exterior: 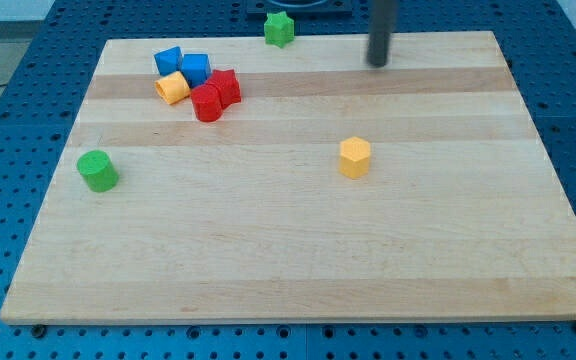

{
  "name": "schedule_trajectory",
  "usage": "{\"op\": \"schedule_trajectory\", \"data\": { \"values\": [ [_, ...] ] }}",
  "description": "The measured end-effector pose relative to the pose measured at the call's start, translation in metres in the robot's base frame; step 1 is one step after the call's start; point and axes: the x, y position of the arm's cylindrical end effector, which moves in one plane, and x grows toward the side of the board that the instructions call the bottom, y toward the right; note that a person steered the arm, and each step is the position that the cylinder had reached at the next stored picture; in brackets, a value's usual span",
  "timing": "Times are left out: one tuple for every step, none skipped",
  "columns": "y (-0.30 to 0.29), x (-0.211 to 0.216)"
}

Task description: Push the yellow hexagon towards the center of the board

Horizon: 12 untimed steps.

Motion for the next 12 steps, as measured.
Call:
{"op": "schedule_trajectory", "data": {
  "values": [
    [0.0,-0.016],
    [-0.008,-0.019],
    [-0.122,-0.017],
    [-0.166,-0.018],
    [-0.2,-0.003],
    [-0.145,0.063],
    [-0.036,0.167],
    [0.037,0.222],
    [-0.052,0.261],
    [-0.111,0.231],
    [-0.083,0.244],
    [-0.048,0.25]
  ]
}}
